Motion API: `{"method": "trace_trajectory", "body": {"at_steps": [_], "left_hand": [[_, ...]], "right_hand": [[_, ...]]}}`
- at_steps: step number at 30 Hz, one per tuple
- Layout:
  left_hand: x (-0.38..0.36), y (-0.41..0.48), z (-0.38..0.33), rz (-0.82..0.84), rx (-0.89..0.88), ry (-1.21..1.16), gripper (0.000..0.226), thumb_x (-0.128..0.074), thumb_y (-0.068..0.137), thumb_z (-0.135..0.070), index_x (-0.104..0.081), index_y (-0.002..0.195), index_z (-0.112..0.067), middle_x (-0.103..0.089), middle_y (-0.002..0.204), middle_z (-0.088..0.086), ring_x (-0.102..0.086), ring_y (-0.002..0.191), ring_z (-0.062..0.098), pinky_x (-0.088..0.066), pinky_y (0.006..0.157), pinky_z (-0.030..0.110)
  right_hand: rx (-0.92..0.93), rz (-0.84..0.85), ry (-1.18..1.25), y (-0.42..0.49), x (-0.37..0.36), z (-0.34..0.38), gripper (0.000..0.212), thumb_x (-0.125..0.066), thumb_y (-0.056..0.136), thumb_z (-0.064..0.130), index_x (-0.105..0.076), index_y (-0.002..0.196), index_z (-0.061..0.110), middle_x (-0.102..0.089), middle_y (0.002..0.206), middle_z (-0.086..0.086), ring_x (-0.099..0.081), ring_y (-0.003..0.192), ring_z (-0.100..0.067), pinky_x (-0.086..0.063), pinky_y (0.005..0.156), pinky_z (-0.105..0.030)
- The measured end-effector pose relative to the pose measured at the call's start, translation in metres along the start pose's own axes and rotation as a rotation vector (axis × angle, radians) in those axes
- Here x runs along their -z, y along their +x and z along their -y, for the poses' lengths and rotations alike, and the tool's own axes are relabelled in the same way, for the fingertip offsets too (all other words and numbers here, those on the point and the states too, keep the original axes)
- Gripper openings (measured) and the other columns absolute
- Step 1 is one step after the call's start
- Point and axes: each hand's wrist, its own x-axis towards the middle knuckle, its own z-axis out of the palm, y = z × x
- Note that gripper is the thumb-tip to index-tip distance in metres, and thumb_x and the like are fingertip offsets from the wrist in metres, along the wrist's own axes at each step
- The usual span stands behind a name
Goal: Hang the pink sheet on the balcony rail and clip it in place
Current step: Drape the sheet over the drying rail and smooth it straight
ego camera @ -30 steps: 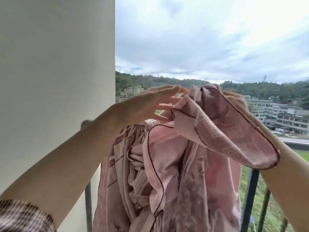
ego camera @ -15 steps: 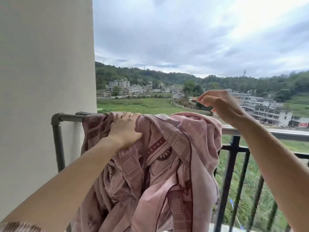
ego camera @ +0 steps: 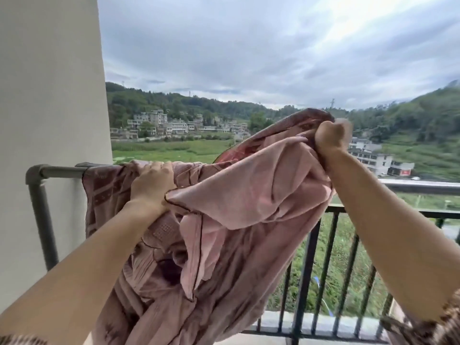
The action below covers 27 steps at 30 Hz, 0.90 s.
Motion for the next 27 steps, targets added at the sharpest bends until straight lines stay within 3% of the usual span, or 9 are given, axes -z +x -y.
{"method": "trace_trajectory", "body": {"at_steps": [3,6,8,11,15,17,20,23,27], "left_hand": [[0.001,0.002,-0.004,-0.017,0.042,-0.009,0.032,-0.041,0.086,-0.009,-0.056,0.114,-0.008,-0.056,0.123,0.017,-0.047,0.118,0.036,-0.042,0.096,0.048],[-0.006,0.006,-0.012,0.017,0.120,0.022,0.038,-0.043,0.082,-0.010,-0.056,0.117,-0.008,-0.052,0.128,0.019,-0.040,0.127,0.038,-0.024,0.109,0.061],[-0.011,0.007,-0.027,0.051,0.124,0.030,0.054,-0.042,0.082,-0.015,-0.043,0.136,-0.008,-0.033,0.148,0.021,-0.019,0.142,0.036,-0.011,0.114,0.062],[-0.019,0.001,-0.064,0.039,-0.110,-0.012,0.061,-0.039,0.089,-0.030,-0.028,0.148,-0.015,-0.017,0.158,0.014,-0.006,0.147,0.030,-0.008,0.116,0.057],[-0.027,-0.008,-0.111,0.141,-0.319,-0.107,0.054,-0.039,0.094,-0.036,-0.034,0.145,-0.019,-0.035,0.151,0.011,-0.022,0.143,0.029,-0.017,0.116,0.054],[-0.033,-0.009,-0.123,0.143,-0.349,-0.071,0.052,-0.037,0.094,-0.039,-0.037,0.144,-0.022,-0.044,0.145,0.010,-0.034,0.137,0.030,-0.017,0.115,0.053],[-0.036,-0.009,-0.126,0.109,-0.346,-0.130,0.050,-0.038,0.094,-0.038,-0.042,0.141,-0.022,-0.053,0.136,0.011,-0.044,0.128,0.032,-0.029,0.108,0.049],[-0.036,-0.008,-0.120,0.064,-0.367,-0.123,0.047,-0.040,0.093,-0.040,-0.048,0.136,-0.023,-0.058,0.129,0.012,-0.050,0.120,0.033,-0.037,0.101,0.049],[-0.039,-0.009,-0.122,0.011,-0.360,-0.070,0.044,-0.041,0.092,-0.044,-0.055,0.129,-0.023,-0.063,0.119,0.015,-0.054,0.112,0.036,-0.034,0.101,0.052]], "right_hand": [[-0.169,-0.233,0.259,0.069,0.058,-0.080,0.039,-0.041,0.077,0.015,-0.061,0.107,0.000,-0.064,0.095,-0.010,-0.060,0.082,-0.023,-0.055,0.083,-0.036],[-0.160,-0.252,0.054,0.047,0.129,-0.131,0.040,-0.047,0.084,0.029,-0.060,0.107,0.000,-0.066,0.079,0.000,-0.061,0.063,-0.009,-0.056,0.070,-0.024],[-0.164,-0.127,-0.008,-0.019,0.157,-0.130,0.035,-0.043,0.088,0.029,-0.057,0.090,-0.004,-0.062,0.064,0.004,-0.056,0.055,-0.007,-0.045,0.052,-0.023],[-0.115,0.121,-0.347,-0.075,0.170,-0.140,0.031,-0.045,0.073,0.034,-0.056,0.074,0.005,-0.055,0.069,-0.013,-0.050,0.072,-0.024,-0.030,0.055,-0.037],[0.083,0.009,-0.325,-0.058,0.156,-0.120,0.034,-0.057,0.071,0.015,-0.051,0.104,0.010,-0.055,0.098,-0.007,-0.051,0.091,-0.027,-0.038,0.075,-0.034],[0.244,0.137,-0.294,-0.054,0.134,-0.089,0.048,-0.056,0.072,0.025,-0.050,0.117,0.011,-0.051,0.112,-0.002,-0.047,0.106,-0.020,-0.037,0.087,-0.031],[0.244,0.301,-0.653,-0.033,0.101,-0.071,0.061,-0.063,0.081,0.047,-0.045,0.128,0.012,-0.044,0.123,-0.003,-0.038,0.116,-0.022,-0.038,0.092,-0.036],[0.353,0.326,-0.961,-0.023,0.090,-0.074,0.030,-0.049,0.094,0.026,-0.058,0.118,0.010,-0.051,0.126,-0.015,-0.041,0.119,-0.035,-0.042,0.092,-0.046],[0.376,0.204,-0.795,-0.010,0.094,-0.082,0.026,-0.038,0.092,0.003,-0.060,0.106,0.003,-0.061,0.111,-0.016,-0.054,0.104,-0.033,-0.038,0.075,-0.034]]}}
